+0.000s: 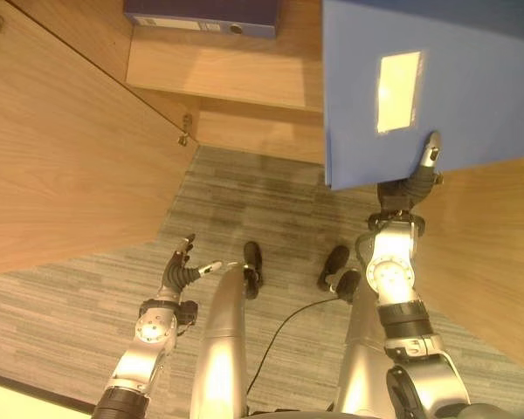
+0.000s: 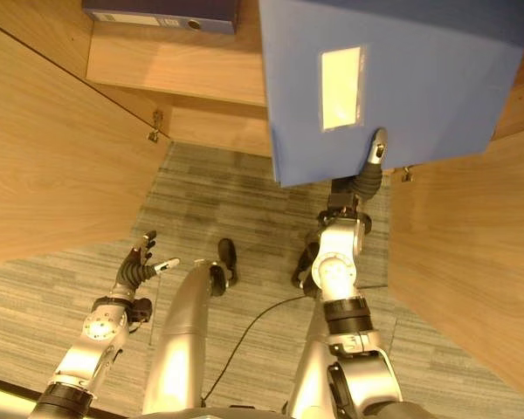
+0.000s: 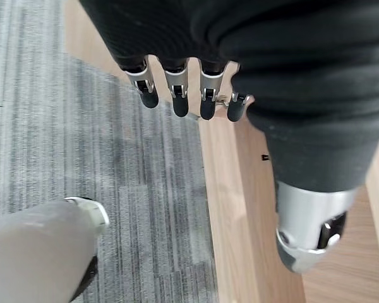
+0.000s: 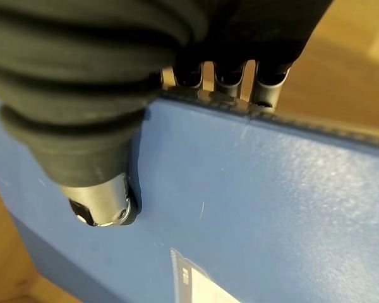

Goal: Put the empty folder in the office cabinet

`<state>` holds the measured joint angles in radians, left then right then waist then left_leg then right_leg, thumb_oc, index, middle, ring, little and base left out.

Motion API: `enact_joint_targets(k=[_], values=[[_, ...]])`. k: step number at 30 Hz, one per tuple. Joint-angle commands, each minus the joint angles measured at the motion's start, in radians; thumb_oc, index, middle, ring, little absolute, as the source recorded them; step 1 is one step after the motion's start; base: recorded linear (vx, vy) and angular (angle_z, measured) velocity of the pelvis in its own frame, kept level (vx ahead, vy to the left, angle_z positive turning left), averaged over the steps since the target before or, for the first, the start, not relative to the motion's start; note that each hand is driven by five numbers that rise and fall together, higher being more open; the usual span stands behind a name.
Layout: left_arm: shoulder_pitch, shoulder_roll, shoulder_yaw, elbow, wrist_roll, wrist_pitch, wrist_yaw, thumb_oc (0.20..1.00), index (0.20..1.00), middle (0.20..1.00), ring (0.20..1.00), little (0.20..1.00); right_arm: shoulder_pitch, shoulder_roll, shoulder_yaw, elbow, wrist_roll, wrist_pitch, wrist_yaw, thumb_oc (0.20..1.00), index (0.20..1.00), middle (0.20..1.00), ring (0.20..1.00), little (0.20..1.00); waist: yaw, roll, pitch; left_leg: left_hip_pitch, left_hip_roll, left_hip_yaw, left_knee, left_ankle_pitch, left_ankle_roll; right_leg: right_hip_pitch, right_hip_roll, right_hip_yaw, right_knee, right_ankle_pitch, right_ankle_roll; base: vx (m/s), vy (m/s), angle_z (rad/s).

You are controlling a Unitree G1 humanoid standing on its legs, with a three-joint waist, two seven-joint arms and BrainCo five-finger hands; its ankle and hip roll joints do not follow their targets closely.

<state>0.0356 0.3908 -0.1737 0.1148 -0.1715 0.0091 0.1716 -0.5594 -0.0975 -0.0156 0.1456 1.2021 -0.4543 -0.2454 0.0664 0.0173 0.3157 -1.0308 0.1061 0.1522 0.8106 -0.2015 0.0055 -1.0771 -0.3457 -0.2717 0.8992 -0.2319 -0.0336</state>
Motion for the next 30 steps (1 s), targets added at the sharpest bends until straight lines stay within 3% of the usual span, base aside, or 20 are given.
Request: enact_joint_targets(k=[1,5,15,22,30], values=[[0.057,0.074,-0.022,-0.013,-0.004,-0.008,0.026,1.0,1.0,1.0,1.0,1.0,-0.108,-0.072,-0.063,-0.066,-0.061,-0.111,-0.092,0.2,0.2,0.2,0.2,0.2,0.013,-0.005,-0.116,0.013,-0.028,-0.082,-0.091,-0.02,0.001,0.097,-0.005,0.046,-0.056,-0.025,0.061,0.02,-0.028,0.08],[0.052,0.104,-0.022,0.006,-0.004,-0.001,0.027,1.0,1.0,1.0,1.0,1.0,-0.305,-0.178,-0.13,0.067,-0.058,-0.141,-0.179,0.2,0.2,0.2,0.2,0.2,0.037,-0.019,-0.142,0.033,-0.03,-0.093,-0.113,-0.017,-0.005,0.118,-0.004,0.035,-0.065,-0.024,0.068,0.03,-0.042,0.09],[0.042,0.148,-0.028,0.027,-0.018,-0.01,0.018,1.0,1.0,1.0,1.0,1.0,-0.509,-0.339,-0.119,0.258,-0.045,-0.129,-0.227,0.2,0.2,0.2,0.2,0.2,0.07,-0.033,-0.161,0.105,-0.035,-0.108,-0.188,-0.003,-0.015,0.195,-0.002,0.001,-0.113,-0.014,0.087,0.02,-0.021,0.08],[0.046,0.18,-0.033,0.05,-0.056,-0.024,0.03,1.0,1.0,1.0,1.0,1.0,-0.703,-0.524,-0.05,0.597,-0.056,-0.019,-0.287,0.2,0.2,0.2,0.2,0.2,0.098,-0.039,-0.169,0.104,-0.036,-0.121,-0.176,-0.005,-0.019,0.215,-0.007,-0.017,-0.104,-0.018,0.097,0.0,0.008,0.06],[0.05,0.208,-0.034,0.054,-0.08,-0.031,0.039,1.0,1.0,1.0,1.0,1.0,-0.791,-0.609,-0.015,0.862,-0.01,0.082,-0.281,0.2,0.2,0.2,0.2,0.2,0.126,-0.045,-0.172,0.111,-0.039,-0.14,-0.17,-0.01,-0.02,0.244,-0.013,-0.04,-0.099,-0.036,0.099,0.01,-0.018,0.06]])
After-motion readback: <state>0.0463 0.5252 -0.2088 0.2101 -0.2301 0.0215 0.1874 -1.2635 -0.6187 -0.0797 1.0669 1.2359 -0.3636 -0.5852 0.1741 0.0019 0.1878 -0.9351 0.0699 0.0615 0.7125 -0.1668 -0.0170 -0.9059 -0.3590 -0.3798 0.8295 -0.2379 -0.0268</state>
